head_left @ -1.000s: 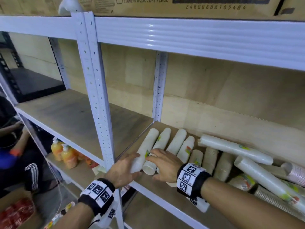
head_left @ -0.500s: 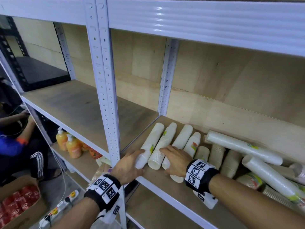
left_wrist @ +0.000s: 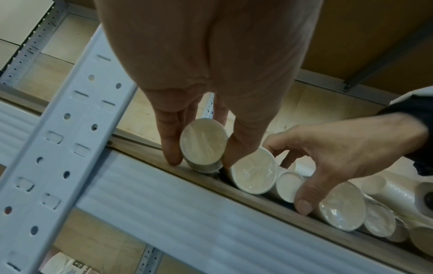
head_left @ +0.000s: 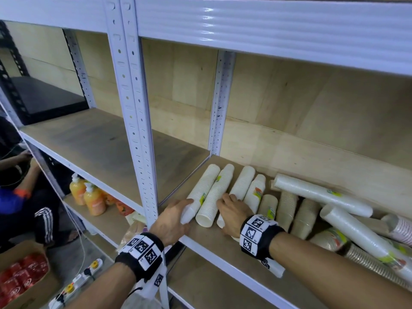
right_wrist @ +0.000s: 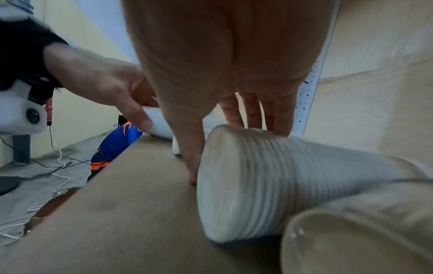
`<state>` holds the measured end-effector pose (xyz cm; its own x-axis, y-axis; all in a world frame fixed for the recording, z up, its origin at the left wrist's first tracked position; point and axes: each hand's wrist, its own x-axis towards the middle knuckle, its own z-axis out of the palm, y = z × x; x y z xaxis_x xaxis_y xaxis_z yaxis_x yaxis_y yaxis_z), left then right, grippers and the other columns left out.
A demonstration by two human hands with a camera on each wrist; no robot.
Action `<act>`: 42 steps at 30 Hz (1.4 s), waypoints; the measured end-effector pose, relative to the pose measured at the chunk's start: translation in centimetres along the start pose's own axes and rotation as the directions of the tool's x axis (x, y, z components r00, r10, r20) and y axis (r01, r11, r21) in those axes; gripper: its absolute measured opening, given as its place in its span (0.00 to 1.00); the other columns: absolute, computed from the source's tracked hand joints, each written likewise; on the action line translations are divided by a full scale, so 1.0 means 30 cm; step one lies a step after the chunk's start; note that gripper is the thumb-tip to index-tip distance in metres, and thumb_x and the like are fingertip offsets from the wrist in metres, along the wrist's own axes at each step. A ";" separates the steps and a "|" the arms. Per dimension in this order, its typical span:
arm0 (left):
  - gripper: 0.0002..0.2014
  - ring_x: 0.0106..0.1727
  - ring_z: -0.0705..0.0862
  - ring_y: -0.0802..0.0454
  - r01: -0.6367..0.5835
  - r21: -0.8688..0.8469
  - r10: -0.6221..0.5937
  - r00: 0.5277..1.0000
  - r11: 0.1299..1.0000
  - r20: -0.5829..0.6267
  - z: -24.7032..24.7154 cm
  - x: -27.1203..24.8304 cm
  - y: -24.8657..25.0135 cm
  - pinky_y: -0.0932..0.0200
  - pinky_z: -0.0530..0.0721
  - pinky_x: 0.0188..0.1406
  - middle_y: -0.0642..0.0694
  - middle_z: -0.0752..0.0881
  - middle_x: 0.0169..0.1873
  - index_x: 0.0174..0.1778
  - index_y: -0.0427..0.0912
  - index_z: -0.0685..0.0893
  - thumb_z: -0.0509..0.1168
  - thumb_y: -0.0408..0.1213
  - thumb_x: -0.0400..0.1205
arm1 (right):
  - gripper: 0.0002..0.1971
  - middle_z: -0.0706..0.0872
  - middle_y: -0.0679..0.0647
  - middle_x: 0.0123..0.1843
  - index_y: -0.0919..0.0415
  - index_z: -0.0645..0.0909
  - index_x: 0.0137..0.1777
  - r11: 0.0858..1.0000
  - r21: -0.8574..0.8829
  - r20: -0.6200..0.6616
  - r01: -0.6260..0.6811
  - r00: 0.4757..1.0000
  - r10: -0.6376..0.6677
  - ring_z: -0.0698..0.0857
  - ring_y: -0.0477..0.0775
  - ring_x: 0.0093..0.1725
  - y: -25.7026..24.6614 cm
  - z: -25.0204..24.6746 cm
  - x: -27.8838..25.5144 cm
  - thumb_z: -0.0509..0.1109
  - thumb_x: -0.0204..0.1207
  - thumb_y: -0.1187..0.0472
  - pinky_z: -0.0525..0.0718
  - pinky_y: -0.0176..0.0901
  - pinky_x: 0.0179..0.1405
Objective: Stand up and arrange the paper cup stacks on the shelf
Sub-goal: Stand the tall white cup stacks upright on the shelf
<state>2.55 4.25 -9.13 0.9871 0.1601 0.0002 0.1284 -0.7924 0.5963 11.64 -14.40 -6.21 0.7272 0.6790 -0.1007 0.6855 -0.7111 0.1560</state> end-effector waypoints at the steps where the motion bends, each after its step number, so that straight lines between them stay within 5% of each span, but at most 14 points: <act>1: 0.36 0.66 0.80 0.49 0.001 0.003 -0.001 1.000 1.000 -0.002 -0.001 -0.001 0.004 0.61 0.80 0.61 0.48 0.74 0.71 0.79 0.53 0.69 0.70 0.34 0.73 | 0.29 0.71 0.60 0.69 0.62 0.71 0.70 1.000 -0.016 0.001 -0.001 1.000 0.001 0.73 0.61 0.66 -0.003 -0.001 -0.001 0.77 0.70 0.57 0.78 0.52 0.63; 9: 0.31 0.63 0.82 0.47 -0.022 0.018 0.023 0.998 1.000 -0.051 -0.054 -0.015 0.065 0.57 0.83 0.59 0.48 0.78 0.70 0.77 0.53 0.73 0.67 0.36 0.76 | 0.20 0.74 0.60 0.66 0.63 0.74 0.65 0.991 -0.098 -0.004 0.089 0.996 -0.090 0.76 0.64 0.63 -0.006 -0.052 -0.029 0.70 0.74 0.60 0.78 0.50 0.49; 13: 0.30 0.57 0.86 0.48 -0.030 0.019 0.031 0.995 0.999 -0.092 -0.093 -0.016 0.117 0.59 0.85 0.51 0.47 0.84 0.67 0.76 0.53 0.75 0.67 0.37 0.75 | 0.19 0.77 0.59 0.64 0.61 0.75 0.64 0.991 -0.099 -0.103 0.093 0.989 -0.104 0.78 0.63 0.59 0.025 -0.126 -0.031 0.67 0.74 0.59 0.73 0.48 0.40; 18: 0.24 0.47 0.86 0.48 -0.111 0.009 0.111 0.976 0.994 -0.187 -0.146 0.009 0.211 0.64 0.81 0.41 0.44 0.87 0.57 0.71 0.48 0.79 0.67 0.37 0.77 | 0.17 0.80 0.59 0.61 0.63 0.75 0.65 0.997 -0.065 -0.284 0.030 0.958 -0.047 0.82 0.60 0.58 0.110 -0.256 -0.024 0.63 0.77 0.62 0.78 0.46 0.42; 23: 0.14 0.41 0.87 0.51 -0.201 -0.071 0.172 0.942 0.977 -0.288 -0.207 0.076 0.317 0.56 0.87 0.40 0.50 0.90 0.44 0.58 0.46 0.84 0.68 0.39 0.76 | 0.18 0.80 0.61 0.59 0.65 0.75 0.66 0.994 0.062 -0.412 -0.095 0.904 0.112 0.86 0.64 0.51 0.227 -0.386 -0.015 0.62 0.77 0.64 0.82 0.49 0.42; 27: 0.05 0.28 0.81 0.60 -0.224 -0.084 0.184 0.924 0.971 -0.335 -0.247 0.145 0.407 0.76 0.73 0.23 0.59 0.80 0.26 0.39 0.46 0.78 0.69 0.36 0.77 | 0.17 0.80 0.62 0.59 0.65 0.75 0.66 0.979 0.125 -0.468 -0.162 0.860 0.202 0.85 0.65 0.51 0.301 -0.462 -0.013 0.61 0.78 0.64 0.81 0.48 0.42; 30: 0.07 0.36 0.84 0.46 -0.250 -0.077 0.208 0.911 0.965 -0.356 -0.278 0.206 0.455 0.65 0.80 0.30 0.50 0.86 0.35 0.49 0.44 0.81 0.68 0.36 0.77 | 0.17 0.80 0.63 0.59 0.67 0.76 0.66 0.972 0.160 -0.516 -0.169 0.826 0.229 0.85 0.66 0.50 0.331 -0.524 -0.005 0.60 0.78 0.64 0.83 0.50 0.44; 33: 0.18 0.48 0.86 0.46 -0.250 -0.093 0.201 0.910 0.964 -0.362 -0.304 0.278 0.466 0.60 0.84 0.44 0.47 0.88 0.49 0.64 0.46 0.81 0.68 0.36 0.77 | 0.18 0.80 0.64 0.61 0.67 0.75 0.67 0.971 0.183 -0.566 -0.156 0.791 0.234 0.85 0.66 0.50 0.351 -0.586 0.008 0.60 0.79 0.64 0.83 0.49 0.44; 42: 0.22 0.64 0.84 0.44 -0.178 -0.027 0.156 0.919 0.984 -0.362 -0.401 0.464 0.483 0.56 0.83 0.63 0.44 0.86 0.66 0.71 0.48 0.82 0.67 0.37 0.79 | 0.15 0.79 0.63 0.59 0.68 0.75 0.64 0.963 0.258 -0.539 -0.078 0.816 0.210 0.83 0.64 0.51 0.336 -0.662 0.162 0.58 0.82 0.62 0.80 0.47 0.44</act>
<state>17.02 2.07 9.19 0.8923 0.2367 0.3843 -0.0521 -0.7918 0.6086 21.39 -14.64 14.39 0.7186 0.5030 0.4801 0.6127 -0.7846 -0.0950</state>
